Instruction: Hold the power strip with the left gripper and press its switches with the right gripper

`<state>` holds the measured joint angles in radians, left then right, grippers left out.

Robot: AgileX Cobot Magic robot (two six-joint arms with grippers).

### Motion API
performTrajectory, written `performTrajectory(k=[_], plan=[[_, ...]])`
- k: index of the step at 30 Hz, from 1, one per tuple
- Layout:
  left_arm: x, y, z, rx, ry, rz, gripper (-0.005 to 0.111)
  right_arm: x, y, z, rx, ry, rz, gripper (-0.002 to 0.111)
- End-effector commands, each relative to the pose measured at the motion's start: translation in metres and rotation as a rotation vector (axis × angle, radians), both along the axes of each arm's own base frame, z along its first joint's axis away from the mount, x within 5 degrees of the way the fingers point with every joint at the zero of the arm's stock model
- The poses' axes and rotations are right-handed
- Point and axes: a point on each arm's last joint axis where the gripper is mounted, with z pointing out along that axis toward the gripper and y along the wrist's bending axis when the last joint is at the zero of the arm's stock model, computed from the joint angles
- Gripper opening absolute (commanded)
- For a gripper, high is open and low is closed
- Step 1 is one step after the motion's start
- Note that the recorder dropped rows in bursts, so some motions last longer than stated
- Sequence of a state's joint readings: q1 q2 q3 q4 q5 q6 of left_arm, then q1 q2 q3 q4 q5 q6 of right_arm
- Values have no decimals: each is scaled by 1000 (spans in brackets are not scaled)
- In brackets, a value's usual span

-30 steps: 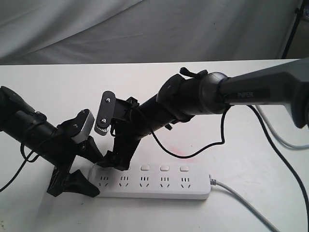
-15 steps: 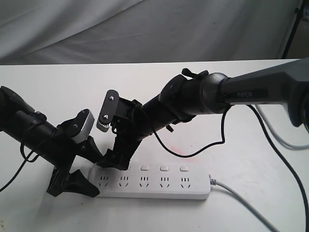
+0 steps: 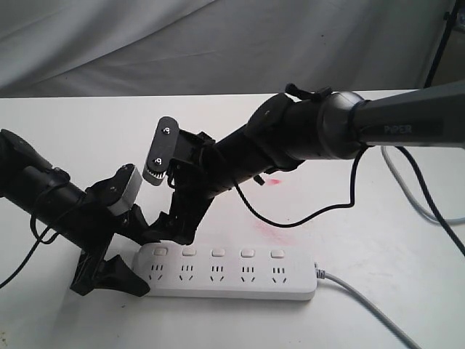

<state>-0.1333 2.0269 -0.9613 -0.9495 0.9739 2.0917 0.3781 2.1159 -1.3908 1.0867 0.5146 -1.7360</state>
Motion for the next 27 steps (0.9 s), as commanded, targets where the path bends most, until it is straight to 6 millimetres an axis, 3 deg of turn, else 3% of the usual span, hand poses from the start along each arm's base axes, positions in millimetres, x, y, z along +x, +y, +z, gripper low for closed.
performTrajectory(k=[1, 11, 20, 27], plan=[[2, -2, 0, 0, -10, 6, 46, 0, -3, 4, 15, 8, -7, 105], [2, -2, 0, 0, -10, 6, 46, 1, -8, 3, -16, 1, 3, 105], [2, -2, 0, 0, -10, 6, 46, 3, -36, 2, -12, 84, 16, 105], [2, -2, 0, 0, -10, 6, 46, 2, -39, 1, -25, 100, 32, 105]])
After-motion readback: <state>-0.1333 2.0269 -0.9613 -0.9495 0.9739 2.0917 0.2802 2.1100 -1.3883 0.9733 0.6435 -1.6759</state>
